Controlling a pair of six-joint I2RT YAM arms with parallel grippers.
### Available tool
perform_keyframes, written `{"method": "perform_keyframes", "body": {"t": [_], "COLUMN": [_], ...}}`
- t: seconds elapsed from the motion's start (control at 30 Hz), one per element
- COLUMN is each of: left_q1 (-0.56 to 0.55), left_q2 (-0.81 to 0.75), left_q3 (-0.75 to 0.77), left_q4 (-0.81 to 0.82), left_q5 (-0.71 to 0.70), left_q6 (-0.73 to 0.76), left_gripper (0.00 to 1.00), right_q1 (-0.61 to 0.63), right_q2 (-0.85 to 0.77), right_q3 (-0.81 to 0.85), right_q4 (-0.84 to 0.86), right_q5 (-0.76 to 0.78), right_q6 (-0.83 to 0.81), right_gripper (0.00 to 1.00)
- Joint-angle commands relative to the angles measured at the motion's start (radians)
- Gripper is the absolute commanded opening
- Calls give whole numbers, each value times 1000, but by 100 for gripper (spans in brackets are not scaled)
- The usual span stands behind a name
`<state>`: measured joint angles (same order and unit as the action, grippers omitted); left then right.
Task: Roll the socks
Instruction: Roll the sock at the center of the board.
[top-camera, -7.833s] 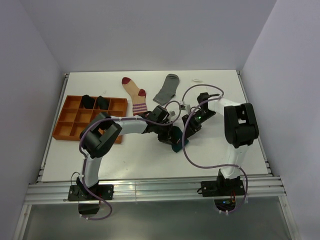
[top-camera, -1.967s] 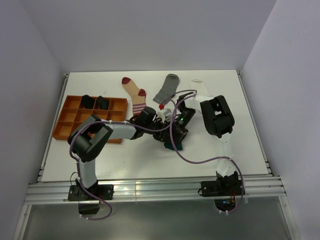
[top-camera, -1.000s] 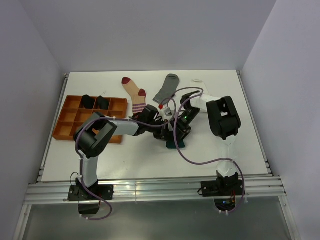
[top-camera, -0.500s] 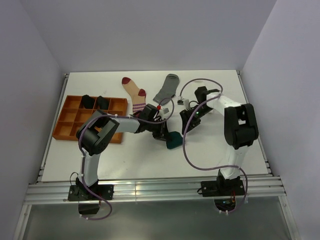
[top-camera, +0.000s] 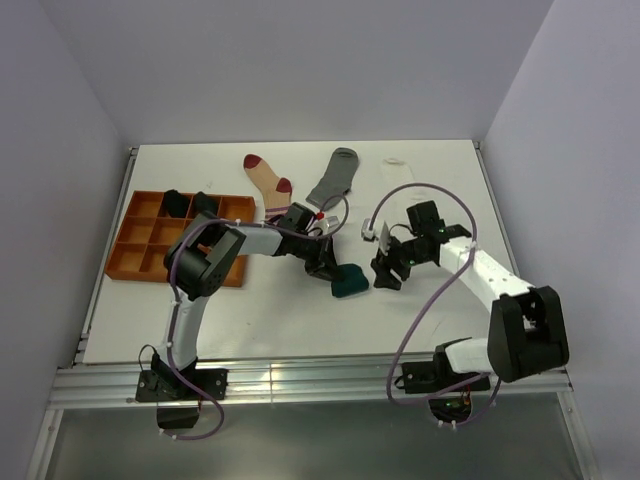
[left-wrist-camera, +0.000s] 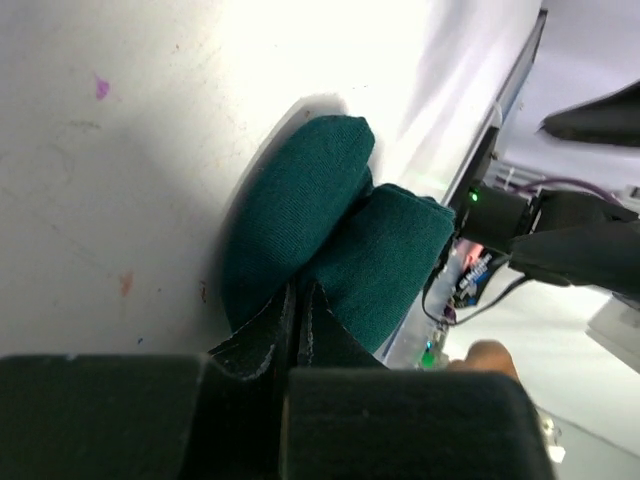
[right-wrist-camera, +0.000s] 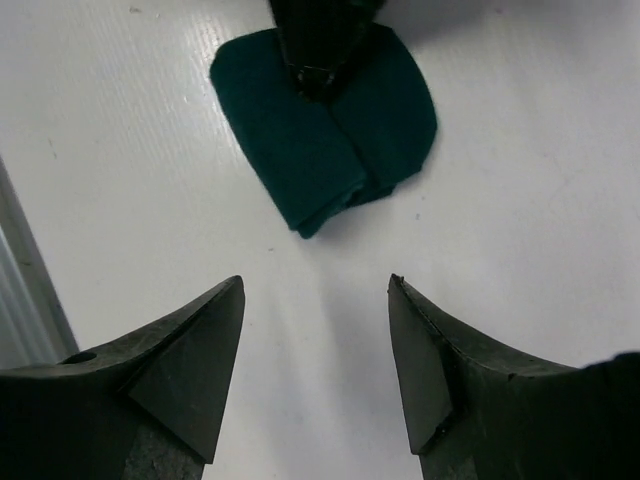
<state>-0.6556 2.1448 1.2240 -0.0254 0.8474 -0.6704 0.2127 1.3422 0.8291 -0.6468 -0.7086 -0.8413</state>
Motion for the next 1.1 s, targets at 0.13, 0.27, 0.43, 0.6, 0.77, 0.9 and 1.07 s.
{"method": "perform_keyframes", "body": {"t": [0.13,0.27,0.43,0.6,0.77,0.9,1.07], "left_q1": [1,-2,-1,-1,-2,-1,-1], "left_q2": [132,165,175,173,167,161,156], "left_q3": [28,42,51,69,81,78,75], "left_q4": [-274,-289,-312,-343,-363,-360,-352], "left_q5": [-77,-42,-33,-39,-41,-45,-41], "left_q6": [192,204,216,232,238,230,218], "left_gripper": [0,0,0,0,0,1,0], "right_q1": [207,301,376,434,473,498,499], "right_q2": [-129,-166,-161,-129,-95,-58,-6], "right_q3": [-156,-211,-252,-237,-225,-199,-151], "right_q4": [263,337,406,394,394,375,357], "right_q5": [165,219,287,305,314,322,328], "right_q6": [-88,-76,-79,-73,-58,-29,4], "right_gripper": [66,68,68,66,64,57,47]}}
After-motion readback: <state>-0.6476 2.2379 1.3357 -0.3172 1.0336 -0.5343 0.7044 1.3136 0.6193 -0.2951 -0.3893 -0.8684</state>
